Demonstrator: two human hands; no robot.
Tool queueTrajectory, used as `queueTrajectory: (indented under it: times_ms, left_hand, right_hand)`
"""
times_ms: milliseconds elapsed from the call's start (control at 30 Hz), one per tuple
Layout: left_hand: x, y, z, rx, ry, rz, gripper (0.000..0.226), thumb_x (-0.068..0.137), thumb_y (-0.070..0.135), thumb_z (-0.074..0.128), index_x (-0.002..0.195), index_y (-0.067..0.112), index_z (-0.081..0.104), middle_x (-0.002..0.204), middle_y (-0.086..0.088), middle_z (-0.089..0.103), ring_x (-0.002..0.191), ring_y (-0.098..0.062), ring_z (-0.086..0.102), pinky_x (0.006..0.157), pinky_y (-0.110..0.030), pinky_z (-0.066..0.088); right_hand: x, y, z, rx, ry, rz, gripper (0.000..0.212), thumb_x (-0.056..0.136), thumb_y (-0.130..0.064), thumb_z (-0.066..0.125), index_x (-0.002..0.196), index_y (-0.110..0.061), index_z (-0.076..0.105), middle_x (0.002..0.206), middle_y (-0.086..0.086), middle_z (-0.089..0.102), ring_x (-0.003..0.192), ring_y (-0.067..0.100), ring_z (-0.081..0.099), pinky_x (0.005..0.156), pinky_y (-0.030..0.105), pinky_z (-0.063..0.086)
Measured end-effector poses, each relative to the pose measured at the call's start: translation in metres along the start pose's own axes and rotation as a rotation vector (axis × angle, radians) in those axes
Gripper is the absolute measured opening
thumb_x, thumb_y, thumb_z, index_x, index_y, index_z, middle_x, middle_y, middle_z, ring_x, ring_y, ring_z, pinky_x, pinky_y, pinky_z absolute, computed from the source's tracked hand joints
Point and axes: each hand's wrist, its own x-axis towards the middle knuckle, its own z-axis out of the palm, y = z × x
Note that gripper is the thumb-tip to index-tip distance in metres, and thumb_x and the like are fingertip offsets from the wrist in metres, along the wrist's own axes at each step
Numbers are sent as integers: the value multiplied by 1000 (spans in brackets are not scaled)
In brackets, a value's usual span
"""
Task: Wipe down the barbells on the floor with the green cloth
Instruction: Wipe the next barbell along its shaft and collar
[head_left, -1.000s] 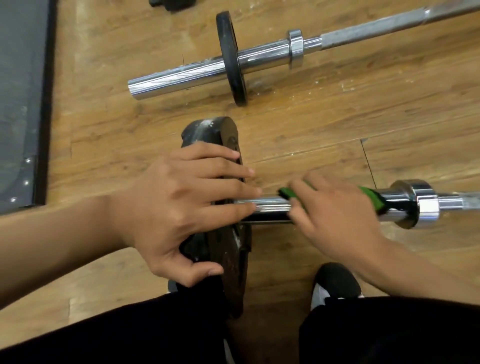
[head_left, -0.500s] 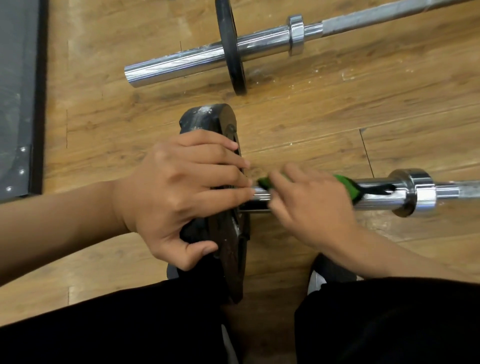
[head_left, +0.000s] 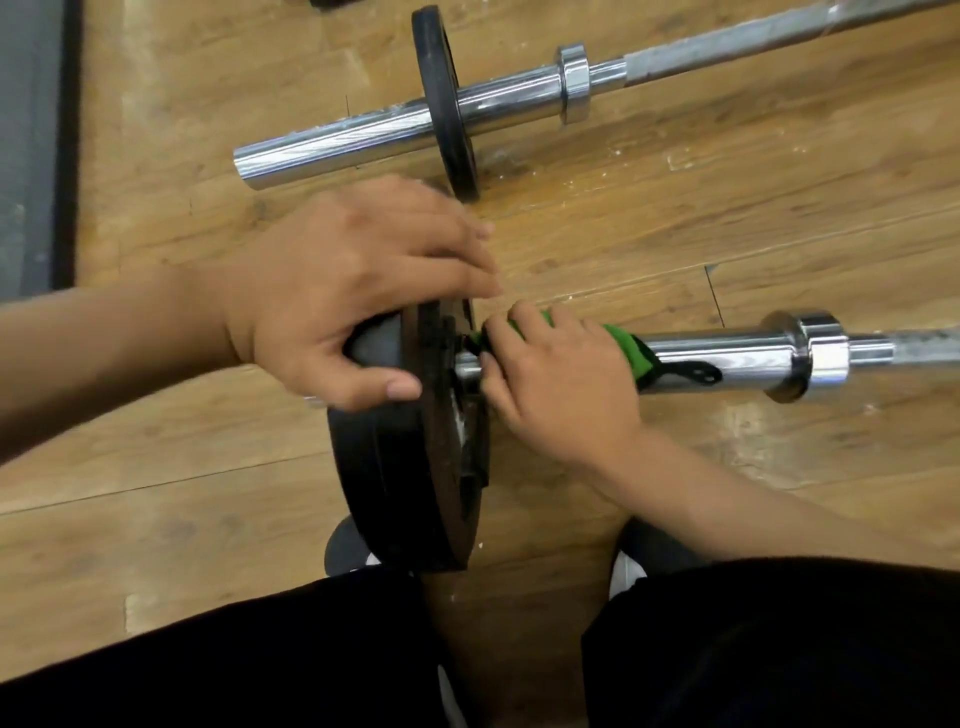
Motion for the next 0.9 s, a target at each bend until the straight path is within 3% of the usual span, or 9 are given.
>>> queueTrajectory:
  times_ms: [133,233,333,533,667,800,900]
  left_hand:
    - [-6,4,-14,145,-93,-45,81,94,68,42,137,5,66,151,-19,54,151,-38,38,121,-66,25]
    - [-5,33,5,190,-53,-30,69,94,62,49,132,8,71,149,-14,59,146,-35,47,122,-62,26]
    - [2,34,11,157,15,-82,59,92,56,53,120,10,77,140,-7,67,135,-31,59,119,-56,34]
    - [5,11,2,222,-21,-90,58,91,52,53,124,9,74,140,-9,67,136,-32,58,116,-56,37]
    - [10,2,-10,323,-59,-191,64,96,57,45,132,10,69,154,-16,52,150,-38,38,124,-57,23]
    - [9,20,-1,379,-37,-163,63,96,60,51,128,10,71,155,-18,51,149,-39,39,126,-60,18]
    - [8,23,8,349,-3,-169,59,94,59,51,121,12,75,148,-12,60,145,-37,47,122,-62,24]
  right_hand:
    - [-19,66,-12,-45,42,7,35,102,-37,42,112,-11,62,101,12,62,86,35,56,70,44,39]
    - [-31,99,-14,-92,106,146,32,100,-33,45,109,-9,64,99,15,63,85,38,54,68,46,35]
    - [-23,78,-6,-96,194,274,26,97,-30,49,106,-12,65,100,12,64,88,36,53,72,44,31]
    - [19,-6,18,-4,184,45,42,97,-34,52,131,-10,62,121,13,64,99,36,55,82,46,38]
    - [9,32,12,-69,121,-75,49,98,-33,49,142,-12,55,134,15,61,108,36,56,89,45,38]
    - [-19,93,0,-84,206,93,40,100,-27,50,136,-14,61,133,14,63,107,37,55,89,46,38]
    - [-17,83,3,-20,281,304,36,100,-24,50,130,-13,65,131,14,63,112,37,51,98,48,36]
